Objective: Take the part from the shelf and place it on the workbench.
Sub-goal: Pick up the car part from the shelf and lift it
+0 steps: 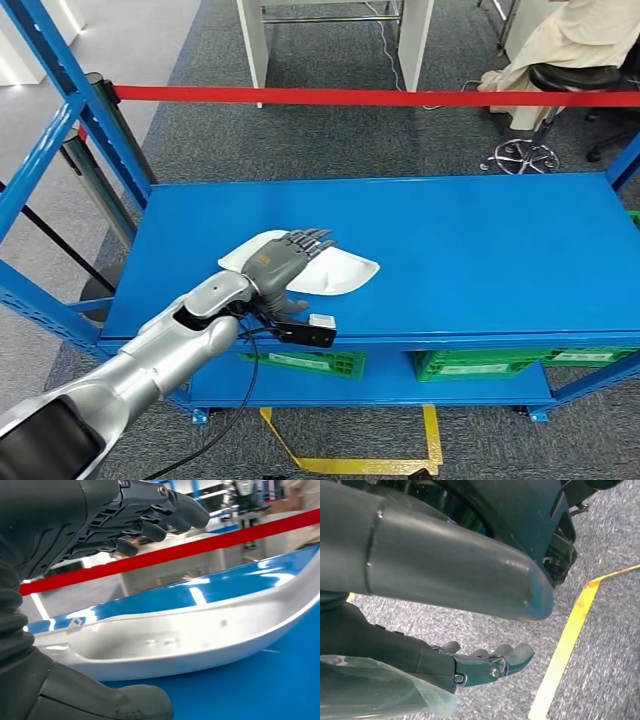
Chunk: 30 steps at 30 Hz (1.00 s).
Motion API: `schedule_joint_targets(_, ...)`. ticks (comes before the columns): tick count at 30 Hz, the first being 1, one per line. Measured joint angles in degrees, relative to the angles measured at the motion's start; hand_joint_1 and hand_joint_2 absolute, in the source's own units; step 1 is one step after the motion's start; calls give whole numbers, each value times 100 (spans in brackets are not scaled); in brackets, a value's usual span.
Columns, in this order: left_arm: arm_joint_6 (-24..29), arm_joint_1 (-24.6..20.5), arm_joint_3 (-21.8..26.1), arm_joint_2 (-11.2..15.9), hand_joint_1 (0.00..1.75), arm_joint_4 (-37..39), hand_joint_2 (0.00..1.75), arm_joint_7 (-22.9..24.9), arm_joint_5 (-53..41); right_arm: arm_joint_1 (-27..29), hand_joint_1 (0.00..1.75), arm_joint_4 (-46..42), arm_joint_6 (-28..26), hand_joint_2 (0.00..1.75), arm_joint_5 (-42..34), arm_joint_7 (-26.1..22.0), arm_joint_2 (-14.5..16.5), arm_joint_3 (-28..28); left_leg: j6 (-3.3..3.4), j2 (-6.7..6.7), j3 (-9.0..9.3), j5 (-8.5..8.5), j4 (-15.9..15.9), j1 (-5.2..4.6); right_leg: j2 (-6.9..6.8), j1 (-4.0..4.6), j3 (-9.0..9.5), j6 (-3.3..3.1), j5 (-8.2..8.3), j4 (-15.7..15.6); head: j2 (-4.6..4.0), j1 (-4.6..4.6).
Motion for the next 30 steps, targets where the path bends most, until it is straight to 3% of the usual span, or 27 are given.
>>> schedule_joint_targets(2,86,-19,80,-93,0,199,175,126,-153,-8,0,0,-1,0,4,-1,1,-2,53,-1,332,331,-751,-14,4,11,2,21,-11,4,0,2)
schedule_joint_targets(3,107,-30,116,-133,0,291,175,158,-202,-11,0,0,-1,0,7,-1,2,-4,73,-1,437,392,-996,-24,5,18,-8,43,-13,6,0,4)
schedule_joint_targets(6,129,-37,193,-210,0,491,175,170,-254,-8,0,1,-3,0,10,0,2,-14,127,-6,489,377,-1164,-34,0,20,-35,133,-10,-9,0,8)
schedule_joint_targets(8,137,-53,234,-258,0,567,175,224,-288,-7,0,1,-6,0,12,1,2,-21,193,-8,511,408,-1220,-11,-8,15,-112,185,-131,128,0,20)
schedule_joint_targets(11,131,-88,263,-337,0,740,175,455,-454,-10,0,1,-12,0,13,9,2,-29,248,-4,523,419,-1247,-9,-12,12,-564,220,-603,1067,0,50)
schedule_joint_targets(12,110,-90,269,-350,0,819,175,512,-503,-6,0,1,-13,0,13,15,2,-30,252,-1,523,417,-1245,-14,-13,11,-715,229,-694,1370,0,49)
schedule_joint_targets(13,88,-91,279,-359,44,898,175,559,-542,0,0,2,-14,0,13,20,2,-31,254,2,524,415,-1243,-18,-13,11,-789,237,-686,1505,0,48)
schedule_joint_targets(14,68,-96,300,-370,87,972,175,602,-573,6,0,1,-14,0,12,27,2,-32,253,1,524,413,-1238,-18,-15,9,-760,241,-575,1430,0,49)
schedule_joint_targets(16,34,-123,367,-409,175,1107,175,720,-631,7,0,1,-16,0,7,35,2,-34,236,-9,526,402,-1219,-15,-22,2,-438,238,-199,758,0,50)
schedule_joint_targets(18,-16,-156,453,-448,175,1224,175,834,-682,-8,0,1,-17,0,-6,45,10,-36,190,-19,504,388,-1179,-39,-22,5,-115,214,-18,157,0,47)
schedule_joint_targets(19,-39,-164,485,-462,175,1272,175,860,-707,-11,0,1,-19,0,-14,49,16,-38,164,-21,492,389,-1165,-49,-17,11,-50,194,-21,43,0,45)
schedule_joint_targets(21,-79,-171,527,-479,175,1342,175,840,-742,-1,0,0,-26,0,-25,55,26,-52,119,-22,482,398,-1157,-51,-8,19,-29,136,-21,20,0,40)
schedule_joint_targets(23,-133,-178,578,-491,175,1372,175,751,-715,5,0,0,-33,0,-30,55,32,-68,63,-16,441,306,-1043,-34,-10,9,-19,73,-2,5,1,34)
schedule_joint_targets(25,-186,-184,649,-496,175,1379,175,660,-665,2,0,0,-36,0,-31,55,39,-74,-1,-9,229,9,-536,-17,-16,-3,-10,21,3,-3,1,19)
schedule_joint_targets(27,-246,-179,694,-497,175,1381,175,606,-626,8,0,0,-37,0,-30,54,43,-78,-38,-7,-91,-300,191,-2,-18,-2,-7,-1,-3,-2,0,14)
schedule_joint_targets(28,-281,-175,711,-497,175,1383,175,579,-611,13,0,0,-38,0,-30,53,43,-81,-41,-7,-181,-335,392,3,-18,-2,-4,-3,-5,-1,0,13)
schedule_joint_targets(29,-313,-175,731,-500,175,1382,175,542,-594,17,0,0,-39,0,-28,51,43,-86,-34,-7,-179,-261,388,6,-16,-2,2,-4,-7,0,0,13)
schedule_joint_targets(30,-336,-184,754,-504,175,1379,175,496,-575,18,0,0,-40,0,-27,48,44,-93,-18,-7,-78,-90,169,7,-14,-1,13,-4,-11,0,0,13)
